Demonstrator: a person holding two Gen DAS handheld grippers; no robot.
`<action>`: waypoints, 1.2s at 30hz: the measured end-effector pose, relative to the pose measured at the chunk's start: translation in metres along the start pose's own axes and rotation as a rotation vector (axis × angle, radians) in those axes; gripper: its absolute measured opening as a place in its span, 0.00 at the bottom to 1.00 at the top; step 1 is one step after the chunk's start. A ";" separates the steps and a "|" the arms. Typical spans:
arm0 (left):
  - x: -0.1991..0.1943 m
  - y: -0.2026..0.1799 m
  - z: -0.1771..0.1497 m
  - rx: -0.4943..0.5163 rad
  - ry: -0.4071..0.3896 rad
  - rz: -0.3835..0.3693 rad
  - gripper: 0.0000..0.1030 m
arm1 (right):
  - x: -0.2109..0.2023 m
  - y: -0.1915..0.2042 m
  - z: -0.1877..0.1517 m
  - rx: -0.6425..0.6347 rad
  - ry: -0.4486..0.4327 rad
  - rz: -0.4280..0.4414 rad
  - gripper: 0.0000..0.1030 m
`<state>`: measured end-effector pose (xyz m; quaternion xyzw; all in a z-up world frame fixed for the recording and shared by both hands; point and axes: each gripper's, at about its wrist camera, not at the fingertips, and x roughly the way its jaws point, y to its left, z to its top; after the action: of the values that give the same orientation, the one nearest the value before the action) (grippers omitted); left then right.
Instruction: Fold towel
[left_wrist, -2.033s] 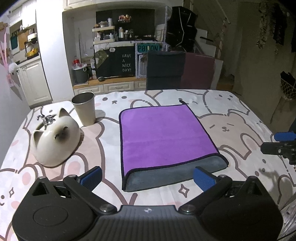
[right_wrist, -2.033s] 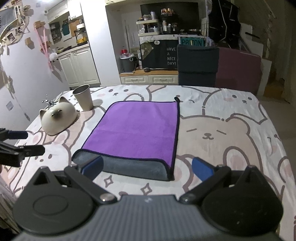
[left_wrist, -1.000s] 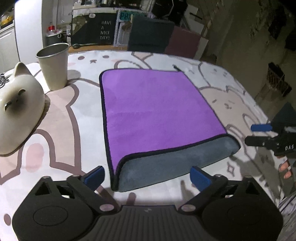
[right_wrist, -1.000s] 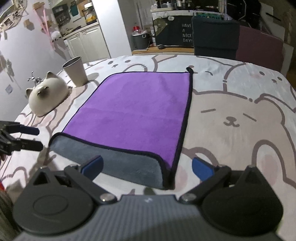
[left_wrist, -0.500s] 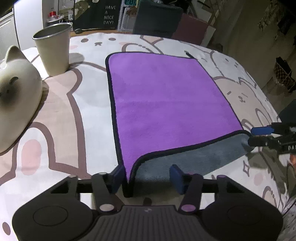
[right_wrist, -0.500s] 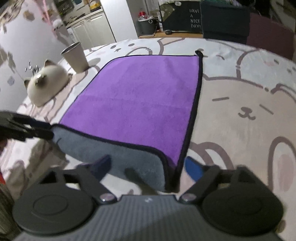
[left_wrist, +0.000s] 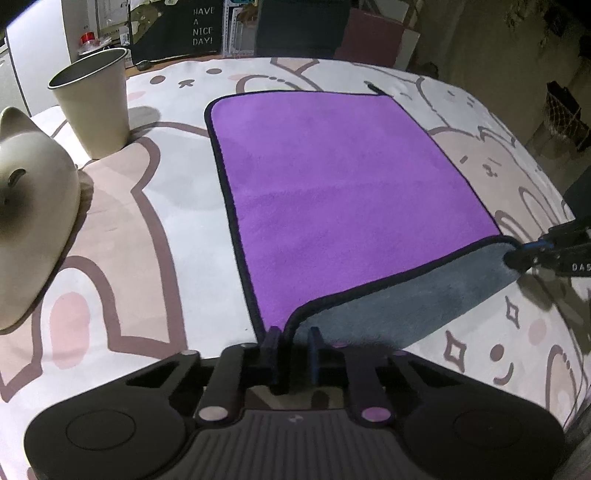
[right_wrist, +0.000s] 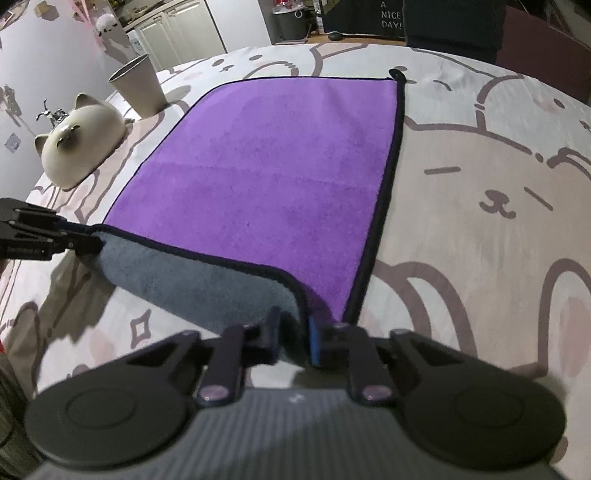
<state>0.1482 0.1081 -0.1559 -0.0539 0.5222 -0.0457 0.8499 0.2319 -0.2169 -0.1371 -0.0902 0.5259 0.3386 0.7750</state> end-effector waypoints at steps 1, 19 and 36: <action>0.000 0.000 0.000 0.009 0.001 0.000 0.11 | 0.000 0.001 -0.001 -0.005 0.003 -0.003 0.07; -0.025 -0.007 0.020 0.017 -0.111 0.073 0.05 | -0.024 0.005 0.015 -0.016 -0.121 -0.051 0.04; -0.042 -0.009 0.071 -0.015 -0.292 0.152 0.05 | -0.036 -0.005 0.058 0.030 -0.317 -0.116 0.04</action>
<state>0.1927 0.1082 -0.0861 -0.0266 0.3961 0.0307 0.9173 0.2709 -0.2079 -0.0820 -0.0543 0.3958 0.2955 0.8678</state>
